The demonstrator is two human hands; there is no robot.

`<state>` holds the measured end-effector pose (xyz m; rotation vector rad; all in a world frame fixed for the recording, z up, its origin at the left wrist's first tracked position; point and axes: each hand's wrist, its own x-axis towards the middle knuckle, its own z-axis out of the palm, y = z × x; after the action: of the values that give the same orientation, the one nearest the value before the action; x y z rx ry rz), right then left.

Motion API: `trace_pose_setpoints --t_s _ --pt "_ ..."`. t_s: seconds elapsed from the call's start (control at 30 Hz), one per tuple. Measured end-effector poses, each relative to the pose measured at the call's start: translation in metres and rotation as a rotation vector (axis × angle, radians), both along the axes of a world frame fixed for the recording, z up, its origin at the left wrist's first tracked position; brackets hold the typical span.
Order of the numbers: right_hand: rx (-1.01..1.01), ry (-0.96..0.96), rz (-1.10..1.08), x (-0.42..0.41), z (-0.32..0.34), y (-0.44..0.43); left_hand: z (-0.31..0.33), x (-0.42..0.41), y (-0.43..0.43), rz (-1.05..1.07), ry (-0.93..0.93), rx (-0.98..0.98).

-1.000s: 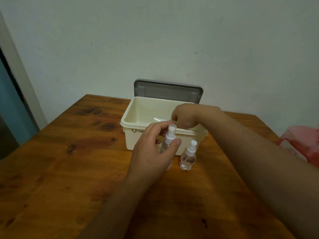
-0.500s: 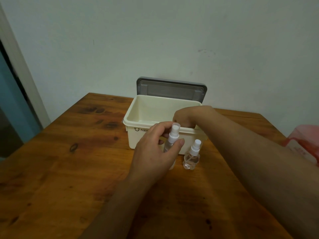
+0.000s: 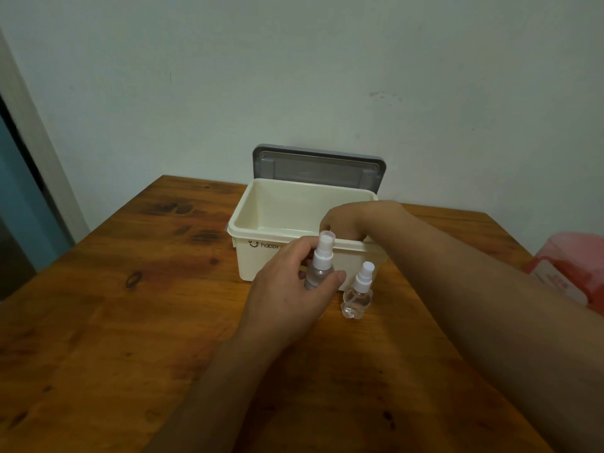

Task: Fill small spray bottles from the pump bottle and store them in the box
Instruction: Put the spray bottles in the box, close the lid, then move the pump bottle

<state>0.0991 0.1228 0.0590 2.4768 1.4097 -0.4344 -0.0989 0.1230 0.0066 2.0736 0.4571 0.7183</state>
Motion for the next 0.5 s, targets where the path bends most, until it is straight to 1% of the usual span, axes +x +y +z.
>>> trace_pose_setpoints --t_s 0.07,0.13,0.2,0.23,0.27,0.33,0.37,0.4,0.43,0.5 --pt "0.066 -0.023 0.027 -0.011 0.014 -0.009 0.001 -0.001 0.0 -0.002 0.005 -0.002" --pt "0.175 -0.017 0.019 -0.022 0.027 -0.021 0.001 -0.001 0.001 -0.005 0.009 -0.008" --pt "0.344 -0.027 -0.019 -0.029 0.036 -0.039 0.001 -0.001 0.001 -0.013 0.018 -0.024" --pt "0.477 -0.018 -0.056 -0.033 0.039 -0.051 0.001 -0.001 0.001 -0.018 0.025 -0.033" --pt "0.654 0.034 -0.104 -0.039 0.039 -0.064 0.001 -0.002 0.001 -0.023 0.034 -0.036" --pt "1.066 0.273 -0.21 -0.057 0.037 -0.091 0.001 -0.001 0.001 -0.037 0.042 -0.038" --pt "1.239 0.38 -0.264 -0.067 0.034 -0.105 0.001 -0.001 0.0 -0.046 0.047 -0.049" --pt "1.358 0.44 -0.303 -0.075 0.03 -0.118 0.001 -0.001 -0.001 -0.053 0.05 -0.068" --pt "1.43 0.48 -0.333 -0.082 0.024 -0.131 0.001 -0.001 -0.001 -0.062 0.055 -0.092" --pt "1.458 0.538 -0.364 -0.089 0.008 -0.15 0.0 0.0 -0.001 -0.077 0.061 -0.142"
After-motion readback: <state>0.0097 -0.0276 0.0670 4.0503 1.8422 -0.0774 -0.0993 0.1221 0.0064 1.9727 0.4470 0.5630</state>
